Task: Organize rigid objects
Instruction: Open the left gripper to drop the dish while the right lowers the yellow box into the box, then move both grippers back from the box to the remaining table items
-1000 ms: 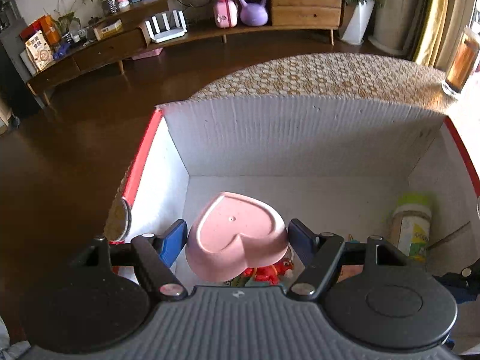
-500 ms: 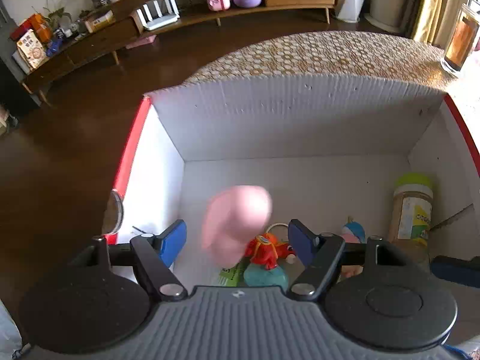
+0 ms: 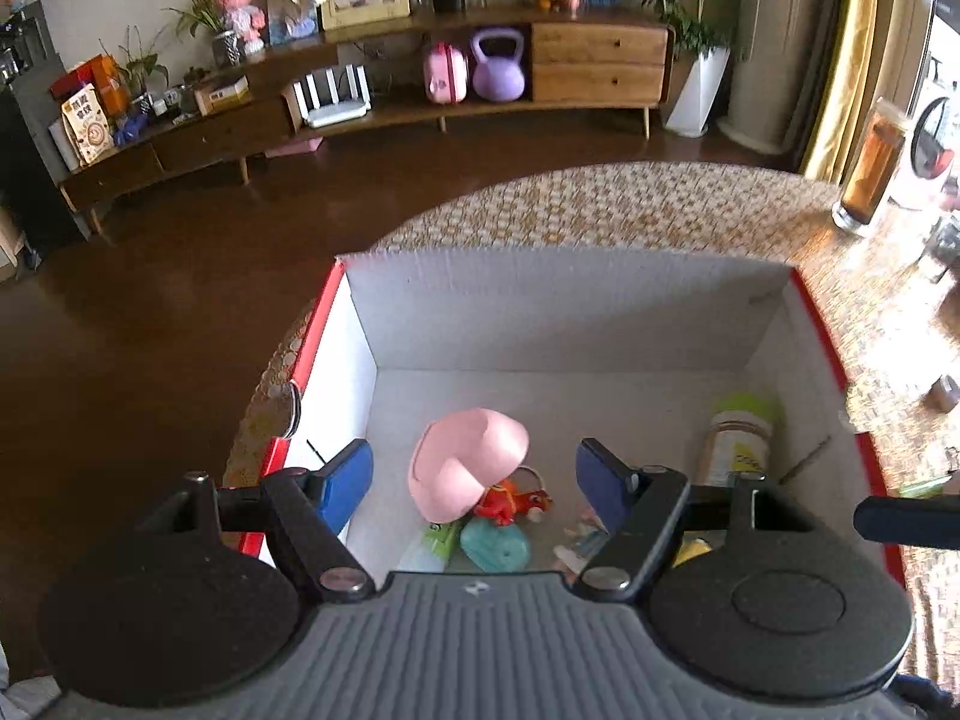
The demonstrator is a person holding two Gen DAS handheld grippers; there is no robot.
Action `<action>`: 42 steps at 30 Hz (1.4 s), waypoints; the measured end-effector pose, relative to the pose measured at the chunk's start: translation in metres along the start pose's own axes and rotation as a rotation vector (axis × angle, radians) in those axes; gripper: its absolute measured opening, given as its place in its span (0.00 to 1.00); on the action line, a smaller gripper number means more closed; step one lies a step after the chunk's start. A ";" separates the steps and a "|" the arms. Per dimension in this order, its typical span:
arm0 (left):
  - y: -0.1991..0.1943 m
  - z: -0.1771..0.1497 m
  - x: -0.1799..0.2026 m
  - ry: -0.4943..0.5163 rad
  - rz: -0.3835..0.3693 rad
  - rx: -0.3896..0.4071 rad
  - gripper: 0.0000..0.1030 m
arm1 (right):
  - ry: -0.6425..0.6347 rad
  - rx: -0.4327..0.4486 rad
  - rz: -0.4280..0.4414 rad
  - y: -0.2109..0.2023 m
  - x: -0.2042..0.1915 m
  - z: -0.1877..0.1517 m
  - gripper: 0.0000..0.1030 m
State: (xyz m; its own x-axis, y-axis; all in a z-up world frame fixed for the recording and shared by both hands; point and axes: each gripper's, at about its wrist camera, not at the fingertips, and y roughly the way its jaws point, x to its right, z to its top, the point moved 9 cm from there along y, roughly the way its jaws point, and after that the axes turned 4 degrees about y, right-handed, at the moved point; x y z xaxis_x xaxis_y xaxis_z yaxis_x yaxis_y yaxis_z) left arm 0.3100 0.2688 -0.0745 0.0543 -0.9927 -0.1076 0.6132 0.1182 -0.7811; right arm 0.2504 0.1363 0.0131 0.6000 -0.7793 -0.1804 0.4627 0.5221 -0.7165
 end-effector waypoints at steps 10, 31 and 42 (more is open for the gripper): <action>-0.054 -0.007 0.019 -0.004 -0.016 0.080 0.72 | -0.001 0.067 0.036 -0.045 -0.005 -0.005 0.65; -0.104 -0.046 0.106 -0.016 -0.178 0.139 0.81 | 0.065 0.188 -0.034 -0.136 0.050 -0.073 0.98; -0.100 -0.052 0.188 -0.003 -0.325 0.167 0.89 | 0.124 0.176 -0.141 -0.157 0.110 -0.133 0.98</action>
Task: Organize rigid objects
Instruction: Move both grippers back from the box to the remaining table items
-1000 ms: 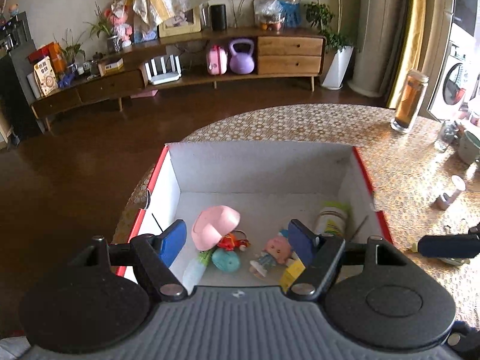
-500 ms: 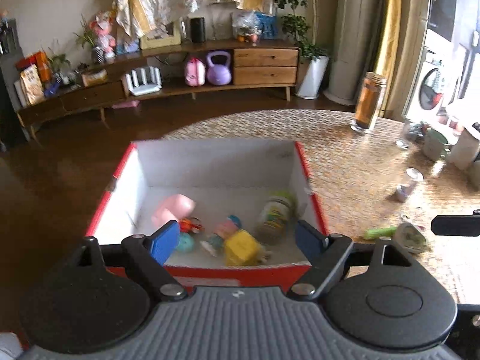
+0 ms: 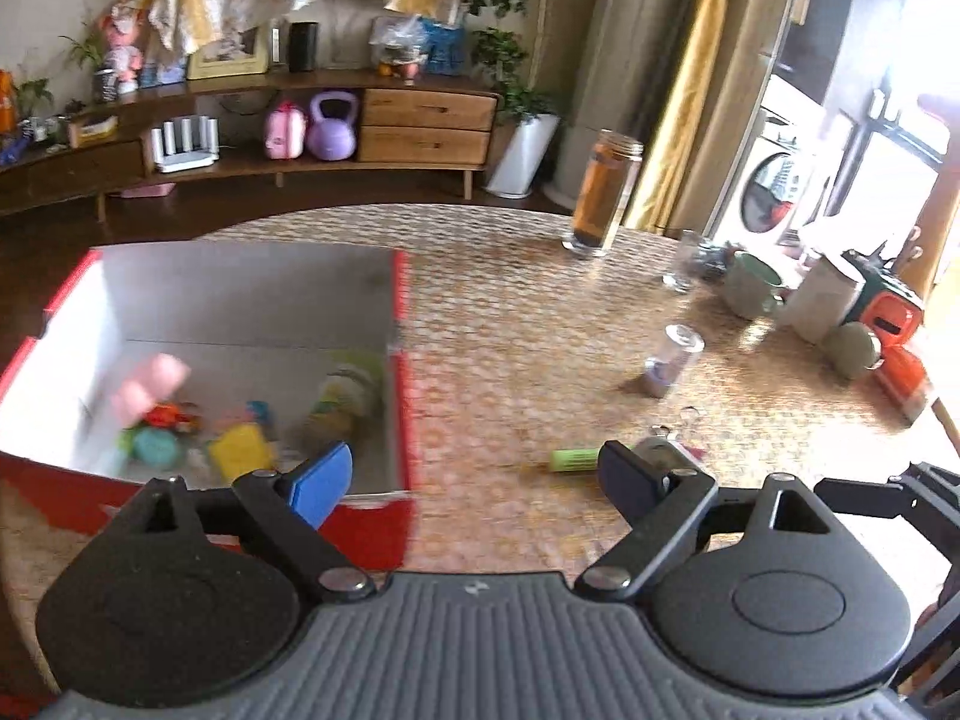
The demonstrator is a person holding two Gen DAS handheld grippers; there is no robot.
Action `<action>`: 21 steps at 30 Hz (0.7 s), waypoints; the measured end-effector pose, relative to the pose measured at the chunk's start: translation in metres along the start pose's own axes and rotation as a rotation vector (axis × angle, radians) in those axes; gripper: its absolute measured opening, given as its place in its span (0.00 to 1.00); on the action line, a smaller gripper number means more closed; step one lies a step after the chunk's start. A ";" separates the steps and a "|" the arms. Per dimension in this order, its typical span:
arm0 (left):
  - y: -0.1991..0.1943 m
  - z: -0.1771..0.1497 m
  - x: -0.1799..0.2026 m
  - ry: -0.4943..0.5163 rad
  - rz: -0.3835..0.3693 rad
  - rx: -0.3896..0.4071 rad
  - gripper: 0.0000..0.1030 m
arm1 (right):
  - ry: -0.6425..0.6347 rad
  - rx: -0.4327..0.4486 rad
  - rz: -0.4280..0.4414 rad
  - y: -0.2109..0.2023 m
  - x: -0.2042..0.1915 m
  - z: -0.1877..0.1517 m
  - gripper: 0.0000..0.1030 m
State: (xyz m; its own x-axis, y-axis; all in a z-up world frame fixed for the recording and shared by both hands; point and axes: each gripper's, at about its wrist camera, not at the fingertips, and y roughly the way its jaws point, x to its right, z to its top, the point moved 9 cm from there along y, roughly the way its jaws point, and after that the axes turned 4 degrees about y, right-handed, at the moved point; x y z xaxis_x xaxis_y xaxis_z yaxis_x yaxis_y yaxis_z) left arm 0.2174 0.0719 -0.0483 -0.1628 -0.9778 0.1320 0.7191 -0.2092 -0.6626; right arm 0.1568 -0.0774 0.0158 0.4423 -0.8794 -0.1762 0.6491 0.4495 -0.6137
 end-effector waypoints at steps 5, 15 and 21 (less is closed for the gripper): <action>0.019 0.000 0.024 -0.004 -0.024 0.004 0.96 | -0.001 0.009 -0.064 -0.005 0.027 -0.012 0.98; 0.061 0.001 0.050 0.066 0.041 -0.005 0.99 | -0.062 0.018 -0.111 0.006 0.057 -0.026 0.98; 0.091 -0.007 0.063 0.133 0.045 -0.057 0.99 | -0.132 0.002 -0.135 0.025 0.065 -0.031 0.98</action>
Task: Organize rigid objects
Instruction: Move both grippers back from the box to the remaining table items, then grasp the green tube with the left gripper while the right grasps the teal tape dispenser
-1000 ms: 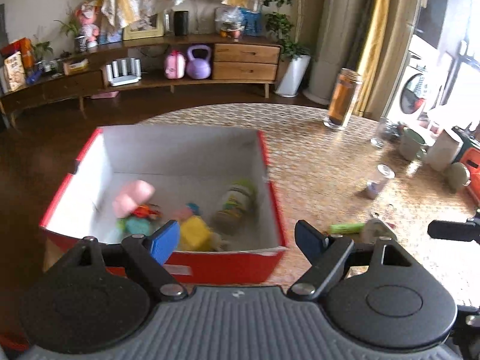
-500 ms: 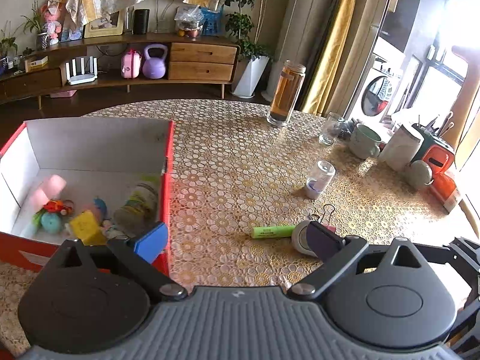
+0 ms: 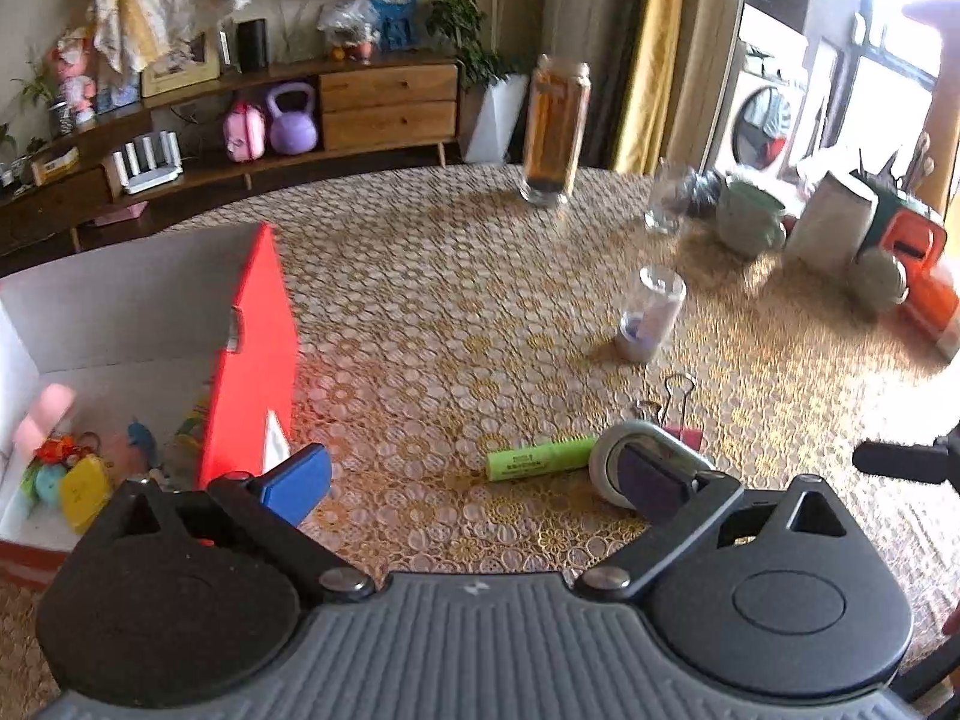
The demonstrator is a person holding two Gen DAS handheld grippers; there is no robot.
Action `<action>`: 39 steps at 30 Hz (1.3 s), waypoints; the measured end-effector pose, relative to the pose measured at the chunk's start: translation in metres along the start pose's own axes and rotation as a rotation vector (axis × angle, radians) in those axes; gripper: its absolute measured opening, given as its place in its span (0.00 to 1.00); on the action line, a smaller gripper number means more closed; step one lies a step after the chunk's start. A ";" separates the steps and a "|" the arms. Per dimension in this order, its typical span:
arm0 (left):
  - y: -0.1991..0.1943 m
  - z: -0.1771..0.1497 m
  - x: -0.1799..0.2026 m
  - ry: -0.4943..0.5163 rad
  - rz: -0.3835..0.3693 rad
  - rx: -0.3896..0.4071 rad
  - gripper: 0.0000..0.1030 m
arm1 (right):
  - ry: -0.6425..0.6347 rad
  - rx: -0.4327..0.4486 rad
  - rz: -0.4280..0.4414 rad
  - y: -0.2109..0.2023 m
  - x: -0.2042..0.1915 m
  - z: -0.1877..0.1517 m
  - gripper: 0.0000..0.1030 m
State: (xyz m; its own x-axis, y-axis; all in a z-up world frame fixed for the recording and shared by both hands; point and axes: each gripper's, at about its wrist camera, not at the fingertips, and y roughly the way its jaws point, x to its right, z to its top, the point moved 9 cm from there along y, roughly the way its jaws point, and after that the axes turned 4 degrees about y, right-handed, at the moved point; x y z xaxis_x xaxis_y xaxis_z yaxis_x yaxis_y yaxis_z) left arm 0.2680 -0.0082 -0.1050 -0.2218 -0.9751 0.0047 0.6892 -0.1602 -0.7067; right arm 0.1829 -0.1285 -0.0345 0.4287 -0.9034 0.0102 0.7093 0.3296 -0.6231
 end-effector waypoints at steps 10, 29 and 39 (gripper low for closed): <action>0.054 -0.010 0.020 0.110 0.016 -0.069 0.99 | -0.014 -0.078 0.019 0.051 0.015 -0.010 0.87; 0.107 -0.015 0.021 0.213 0.008 -0.100 0.98 | -0.155 -0.112 -0.027 0.101 0.020 -0.018 0.68; 0.121 0.001 0.029 0.242 -0.062 -0.065 0.78 | -0.073 -0.125 -0.012 0.101 0.029 -0.019 0.51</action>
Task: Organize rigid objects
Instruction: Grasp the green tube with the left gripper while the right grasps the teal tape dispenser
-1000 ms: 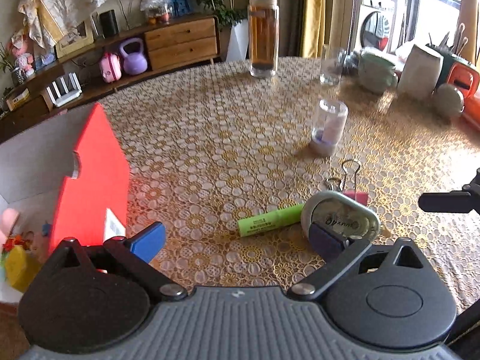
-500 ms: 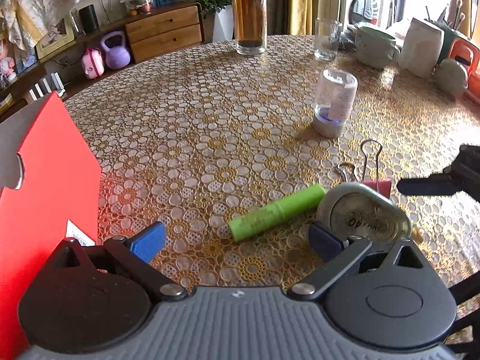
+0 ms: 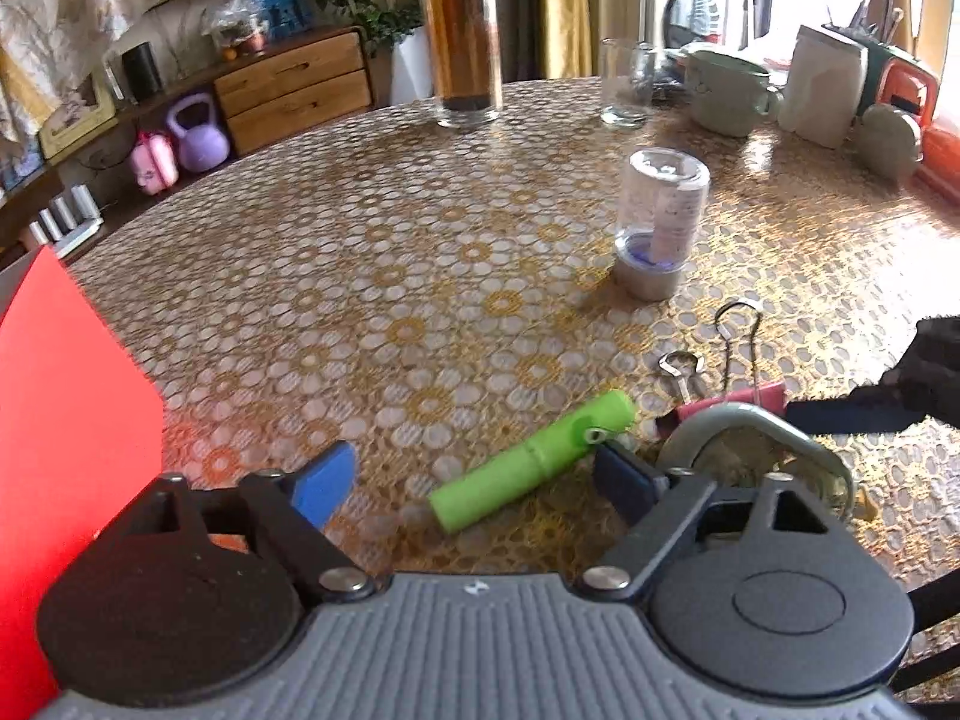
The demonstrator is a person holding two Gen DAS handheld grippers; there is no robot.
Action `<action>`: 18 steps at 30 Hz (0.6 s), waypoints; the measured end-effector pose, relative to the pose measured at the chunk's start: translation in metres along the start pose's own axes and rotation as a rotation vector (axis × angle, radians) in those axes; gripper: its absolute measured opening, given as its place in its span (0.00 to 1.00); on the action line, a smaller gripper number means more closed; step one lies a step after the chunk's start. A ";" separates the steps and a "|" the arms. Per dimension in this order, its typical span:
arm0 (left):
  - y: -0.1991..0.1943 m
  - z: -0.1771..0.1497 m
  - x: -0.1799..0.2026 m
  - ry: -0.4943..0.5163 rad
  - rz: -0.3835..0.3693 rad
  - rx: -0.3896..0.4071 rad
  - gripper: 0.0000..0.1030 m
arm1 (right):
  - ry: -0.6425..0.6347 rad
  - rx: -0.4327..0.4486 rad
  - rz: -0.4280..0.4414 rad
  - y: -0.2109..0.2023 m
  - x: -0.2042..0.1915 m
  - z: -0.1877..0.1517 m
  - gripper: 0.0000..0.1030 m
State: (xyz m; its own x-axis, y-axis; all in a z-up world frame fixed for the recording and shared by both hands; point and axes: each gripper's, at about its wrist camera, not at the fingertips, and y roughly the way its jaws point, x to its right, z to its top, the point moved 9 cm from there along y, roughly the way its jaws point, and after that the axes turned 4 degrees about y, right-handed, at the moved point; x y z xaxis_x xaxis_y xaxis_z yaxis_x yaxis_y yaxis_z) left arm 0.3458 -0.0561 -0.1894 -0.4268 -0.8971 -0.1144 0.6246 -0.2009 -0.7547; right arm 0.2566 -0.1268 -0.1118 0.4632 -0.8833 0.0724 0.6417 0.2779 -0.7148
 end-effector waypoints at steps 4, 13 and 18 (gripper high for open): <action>0.001 0.004 0.009 0.017 -0.054 0.009 0.52 | 0.054 -0.009 0.017 -0.003 0.006 -0.003 0.46; -0.009 0.002 0.032 0.051 -0.087 -0.016 0.16 | 0.180 -0.024 0.044 -0.010 0.020 -0.007 0.35; -0.019 -0.007 0.033 0.003 -0.055 -0.015 0.16 | 0.370 -0.034 0.112 -0.017 0.033 -0.011 0.24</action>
State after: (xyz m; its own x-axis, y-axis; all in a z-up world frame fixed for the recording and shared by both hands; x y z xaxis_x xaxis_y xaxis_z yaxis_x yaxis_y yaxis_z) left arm 0.3155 -0.0786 -0.1838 -0.4620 -0.8838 -0.0742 0.5904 -0.2440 -0.7694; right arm 0.2539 -0.1650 -0.1052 0.2731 -0.9266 -0.2586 0.5764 0.3729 -0.7272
